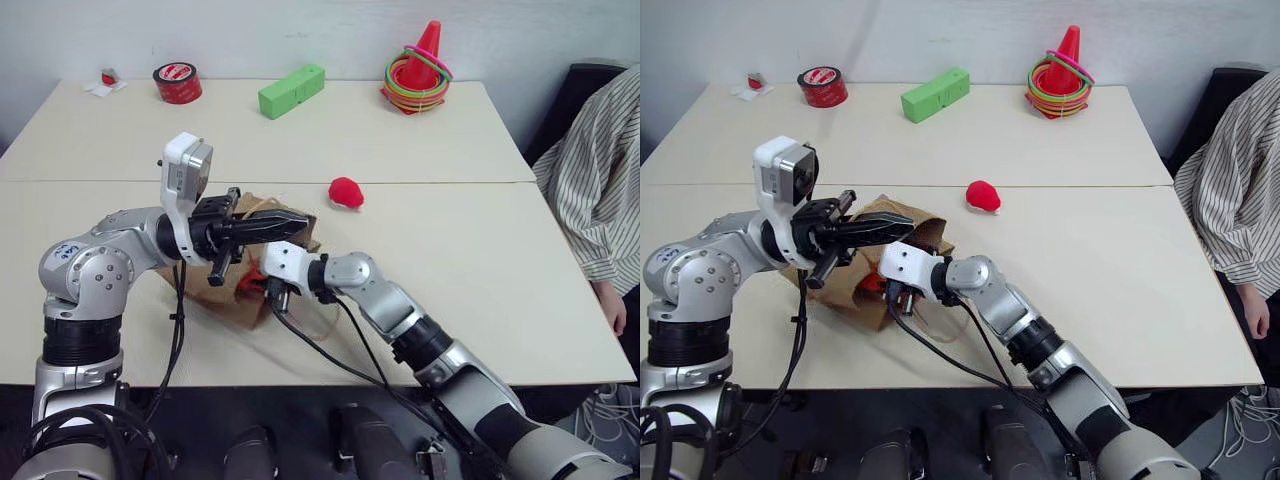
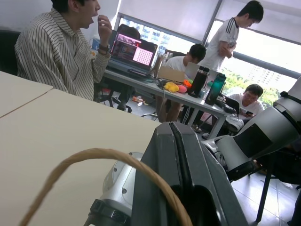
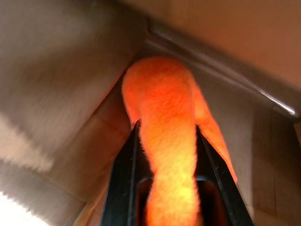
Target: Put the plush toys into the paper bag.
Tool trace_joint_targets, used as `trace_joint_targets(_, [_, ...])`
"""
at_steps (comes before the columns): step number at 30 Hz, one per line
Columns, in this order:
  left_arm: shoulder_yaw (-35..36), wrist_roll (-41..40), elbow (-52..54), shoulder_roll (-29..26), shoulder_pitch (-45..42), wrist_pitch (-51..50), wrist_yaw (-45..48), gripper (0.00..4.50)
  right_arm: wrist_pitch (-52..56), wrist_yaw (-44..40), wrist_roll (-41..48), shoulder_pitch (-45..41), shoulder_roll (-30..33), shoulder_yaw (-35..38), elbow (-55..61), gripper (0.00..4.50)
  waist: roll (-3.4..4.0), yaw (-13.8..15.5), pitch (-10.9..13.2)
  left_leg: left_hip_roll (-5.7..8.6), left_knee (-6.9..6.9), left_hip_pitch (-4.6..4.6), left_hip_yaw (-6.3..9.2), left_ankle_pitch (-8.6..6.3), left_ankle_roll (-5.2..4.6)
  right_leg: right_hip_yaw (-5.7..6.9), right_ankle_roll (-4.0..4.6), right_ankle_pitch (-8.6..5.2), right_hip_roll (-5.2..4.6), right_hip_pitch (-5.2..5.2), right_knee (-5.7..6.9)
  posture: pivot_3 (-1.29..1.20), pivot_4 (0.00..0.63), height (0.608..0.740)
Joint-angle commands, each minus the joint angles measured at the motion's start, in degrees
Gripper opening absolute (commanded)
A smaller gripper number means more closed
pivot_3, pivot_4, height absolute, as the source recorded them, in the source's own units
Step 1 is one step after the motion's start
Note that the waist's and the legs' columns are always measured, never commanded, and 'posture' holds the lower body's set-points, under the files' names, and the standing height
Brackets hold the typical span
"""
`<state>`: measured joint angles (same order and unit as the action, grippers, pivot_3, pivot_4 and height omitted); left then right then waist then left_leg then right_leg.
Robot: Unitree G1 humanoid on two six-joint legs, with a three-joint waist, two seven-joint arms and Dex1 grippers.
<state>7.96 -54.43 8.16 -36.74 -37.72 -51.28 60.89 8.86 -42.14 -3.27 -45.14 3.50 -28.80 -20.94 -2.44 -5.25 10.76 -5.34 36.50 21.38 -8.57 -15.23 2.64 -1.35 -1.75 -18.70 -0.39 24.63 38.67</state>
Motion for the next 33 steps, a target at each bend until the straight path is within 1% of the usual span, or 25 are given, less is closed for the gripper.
trace_joint_targets(1, [1.15, -0.31, 0.69, 0.09, -0.49, 1.28, 0.0, 0.0, 0.25, -4.82, 4.52, 1.32, -0.28, 2.47, 2.63, 1.53, 0.0, 0.11, 0.0, -0.01, 0.0, 0.0, 0.0, 0.0, 0.0, 0.0, 0.0, 0.0, 0.0, 0.0, -0.01, 0.0, 0.15, 0.74])
trace_joint_targets(5, [2.32, -0.37, 0.56, -0.37, 0.01, 1.68, -0.57, 0.0, -0.26, -10.67, 9.35, 4.37, 3.74, 5.88, 10.25, 2.96, 0.0, 0.28, 0.0, -0.02, -0.06, 0.03, 0.0, -0.01, 0.0, 0.01, 0.0, 0.0, 0.01, 0.01, -0.07, 0.0, 0.15, 0.74])
trace_joint_targets(6, [2.72, -0.39, 0.45, -0.67, 0.17, 1.73, -0.59, 0.0, 1.37, -12.97, 12.28, 5.48, 5.19, 7.49, 12.8, 3.33, 0.0, 0.31, 0.0, -0.02, -0.06, 0.03, 0.0, -0.02, 0.0, 0.01, -0.01, 0.0, 0.01, 0.01, -0.07, 0.0, 0.15, 0.74])
trace_joint_targets(9, [3.71, -0.35, 0.25, -1.5, 0.63, 1.84, -0.68, 0.0, 3.18, -16.62, 18.87, 8.75, 8.87, 12.49, 18.19, 4.3, 0.0, 0.44, 0.0, -0.01, -0.04, 0.03, 0.02, -0.02, -0.01, 0.02, -0.01, 0.0, 0.0, 0.0, -0.07, 0.0, 0.15, 0.74])
trace_joint_targets(10, [3.98, -0.3, 0.22, -1.78, 0.81, 1.85, -0.7, 0.0, 4.28, -18.47, 20.87, 10.26, 10.9, 13.79, 20.07, 4.47, 0.0, 0.44, 0.0, 0.0, -0.04, 0.02, 0.03, -0.02, -0.01, 0.02, -0.02, 0.01, 0.0, -0.02, -0.07, 0.0, 0.15, 0.74])
trace_joint_targets(13, [4.63, -0.22, 0.3, -2.46, 1.28, 1.87, -0.8, 0.0, 7.21, -23.43, 26.53, 15.9, 17.75, 18.23, 25.87, 4.47, 0.0, 0.55, 0.0, 0.0, -0.08, 0.01, 0.05, -0.02, -0.02, 0.04, -0.02, 0.0, 0.0, -0.04, -0.12, 0.0, 0.15, 0.74])
trace_joint_targets(16, [5.38, -0.75, 0.84, -3.11, 1.71, 1.6, -1.04, 0.0, 6.94, -21.87, 28.82, 21.9, 22.68, 24.82, 28.72, 4.47, -0.01, 0.61, 0.01, 0.02, -0.18, 0.02, 0.05, -0.02, -0.02, 0.05, -0.03, 0.0, -0.01, -0.03, -0.24, 0.0, 0.15, 0.74])
trace_joint_targets(18, [6.1, -1.1, 1.07, -3.62, 2.09, 1.35, -1.21, 0.0, 7.07, -19.76, 30.6, 27.24, 25.42, 31.12, 29.89, 4.47, -0.02, 0.55, 0.02, 0.03, -0.19, 0.01, 0.05, -0.02, -0.02, 0.04, -0.03, 0.0, 0.0, -0.04, -0.25, 0.0, 0.15, 0.74])
trace_joint_targets(19, [6.32, -1.07, 1.11, -3.87, 2.27, 1.34, -1.25, 0.0, 5.49, -19.06, 30.25, 29.72, 26.43, 33.45, 29.91, 4.47, -0.02, 0.68, 0.02, 0.05, -0.21, 0.0, 0.06, -0.02, -0.02, 0.03, -0.03, 0.0, -0.01, -0.05, -0.25, 0.0, 0.15, 0.74])
trace_joint_targets(21, [7.11, -1.03, 1.15, -4.23, 2.55, 1.44, -1.83, 0.0, -0.98, -15.95, 25.69, 37.57, 28.65, 38.58, 26.99, 4.47, -0.03, 0.76, 0.02, 0.09, -0.25, -0.03, 0.06, -0.02, -0.02, 0.03, -0.04, -0.01, 0.0, -0.07, -0.32, 0.0, 0.15, 0.74])
trace_joint_targets(22, [7.38, -1.01, 1.14, -4.36, 2.63, 1.52, -2.01, 0.0, -2.79, -14.6, 24.39, 39.81, 29.11, 39.89, 26.09, 4.47, -0.03, 0.83, 0.02, 0.15, -0.32, -0.06, 0.08, -0.02, -0.02, 0.04, -0.05, -0.01, -0.01, -0.11, -0.38, 0.0, 0.15, 0.74])
trace_joint_targets(23, [7.78, -0.77, 1.08, -4.31, 2.72, 1.89, -2.6, 0.0, -4.68, -11.47, 22.22, 40.98, 28.85, 40.9, 25.06, 4.47, -0.05, 0.79, 0.03, 0.31, -0.35, -0.09, 0.09, -0.02, -0.02, 0.05, -0.05, -0.02, 0.0, -0.16, -0.45, 0.0, 0.15, 0.74])
trace_joint_targets(24, [8.27, 0.08, 1.02, -4.01, 2.79, 3.15, -3.53, 0.0, -4.56, -8.65, 21.24, 40.9, 28.19, 41.16, 24.83, 4.47, -0.05, 0.52, 0.03, 0.31, -0.37, -0.09, 0.08, -0.02, -0.02, 0.05, -0.05, -0.01, -0.01, -0.16, -0.48, 0.0, 0.15, 0.74])
trace_joint_targets(25, [8.91, 1.04, 0.87, -3.58, 2.84, 4.51, -4.77, 0.0, -4.58, -6.53, 19.93, 39.7, 27.77, 40.52, 24.43, 4.47, -0.05, 0.11, 0.04, 0.31, -0.35, -0.09, 0.06, -0.02, -0.02, 0.0, -0.08, 0.0, -0.02, -0.16, -0.46, 0.0, 0.15, 0.74])
trace_joint_targets(28, [10.28, 1.34, 1.14, -4.18, 4.02, 5.19, -6.05, 0.0, -0.54, -2.44, 17.68, 31.14, 25.93, 36.6, 22.44, 4.47, -0.05, -1.2, 0.09, 0.45, -0.34, -0.29, 0.09, 0.0, -0.04, -0.46, -0.15, 0.09, 0.06, -0.13, -0.36, 0.0, 0.15, 0.74])
trace_joint_targets(30, [10.0, 2.02, 1.31, -5.54, 5.55, 5.47, -5.13, 0.0, 2.56, -1.12, 16.25, 22.46, 24.03, 33.27, 18.4, 4.47, -0.01, -2.09, 0.12, 0.54, -0.36, -0.38, 0.14, 0.09, -0.04, -0.6, -0.11, 0.22, 0.1, -0.11, -0.33, 0.0, 0.15, 0.74])
trace_joint_targets(33, [8.71, 3.93, 1.29, -6.75, 6.58, 6.89, -4.13, 0.0, 3.85, -0.72, 13.65, 7.66, 20.01, 28.8, 6.28, 4.47, -0.02, -2.72, 0.18, 0.55, -0.42, -0.44, 0.25, 0.23, 0.05, -0.62, -0.08, 0.24, 0.15, -0.06, -0.16, 0.0, 0.15, 0.74])
